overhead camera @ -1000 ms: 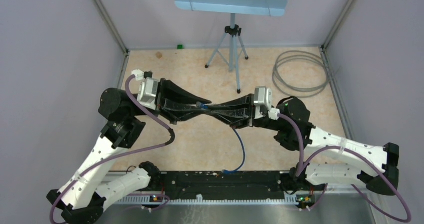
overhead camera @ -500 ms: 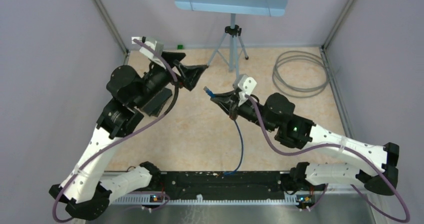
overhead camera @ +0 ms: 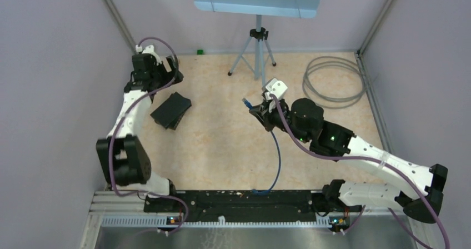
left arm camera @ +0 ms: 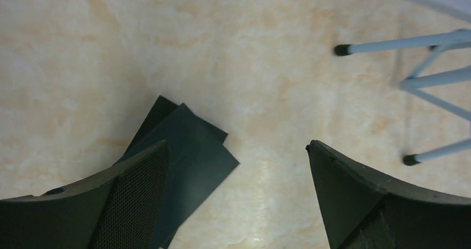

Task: Insert the plug into the switch port
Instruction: Insert the connector into the switch port.

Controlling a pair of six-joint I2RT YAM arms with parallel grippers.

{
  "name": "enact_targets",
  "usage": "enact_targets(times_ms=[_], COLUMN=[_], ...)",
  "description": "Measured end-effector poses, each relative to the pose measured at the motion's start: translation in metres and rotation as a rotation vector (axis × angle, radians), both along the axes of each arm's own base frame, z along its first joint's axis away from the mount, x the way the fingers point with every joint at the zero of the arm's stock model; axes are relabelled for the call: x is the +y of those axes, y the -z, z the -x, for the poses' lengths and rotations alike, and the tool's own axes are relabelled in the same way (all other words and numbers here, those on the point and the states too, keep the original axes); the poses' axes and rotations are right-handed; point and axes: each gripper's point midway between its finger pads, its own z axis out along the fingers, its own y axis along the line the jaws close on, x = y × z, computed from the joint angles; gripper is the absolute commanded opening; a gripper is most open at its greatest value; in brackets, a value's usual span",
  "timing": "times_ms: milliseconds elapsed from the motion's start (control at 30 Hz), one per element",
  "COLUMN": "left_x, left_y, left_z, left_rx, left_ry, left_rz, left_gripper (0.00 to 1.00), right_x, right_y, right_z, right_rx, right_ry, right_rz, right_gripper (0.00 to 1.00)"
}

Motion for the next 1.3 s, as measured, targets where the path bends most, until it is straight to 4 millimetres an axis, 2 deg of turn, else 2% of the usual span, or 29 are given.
enact_targets(times_ms=[100, 167, 233, 300, 367, 500, 733, 1000, 1300], left_x=[0.021, 0.032, 0.042, 0.050, 0.057, 0.067, 0.069, 0.058, 0.031], left_y=[0.073, 0.112, 0.142, 0.158, 0.164, 0.164, 0.168, 0.175, 0.180], left_z=[-0.020, -0.023, -0.025, -0.030, -0.036, -0.045, -0.039, -0.001, 0.035], left_rx=[0.164, 0.254, 0.329, 0.363, 0.375, 0.369, 0.391, 0.438, 0.457], left_ry=[-0.037, -0.054, -0.067, -0.067, -0.063, -0.056, -0.046, -0.054, -0.009], left_rz=[0.023, 0.038, 0.047, 0.039, 0.019, -0.037, -0.052, -0.010, 0.074], left_gripper=[0.99, 0.97, 0.96, 0.95, 0.95, 0.95, 0.92, 0.89, 0.87], right_x=[0.002, 0.003, 0.003, 0.001, -0.001, -0.003, -0.003, 0.000, 0.002], right_y=[0.005, 0.008, 0.010, 0.014, 0.017, 0.022, 0.021, 0.026, 0.028], right_z=[0.005, 0.009, 0.012, 0.016, 0.019, 0.022, 0.024, 0.029, 0.031], right_rx=[0.022, 0.036, 0.047, 0.054, 0.061, 0.073, 0.073, 0.083, 0.088], right_ry=[-0.029, -0.045, -0.057, -0.067, -0.076, -0.082, -0.094, -0.125, -0.137], right_rz=[0.011, 0.012, 0.010, 0.009, 0.009, 0.011, 0.007, 0.012, 0.008], right_gripper=[0.00, 0.00, 0.00, 0.00, 0.00, 0.00, 0.00, 0.00, 0.00])
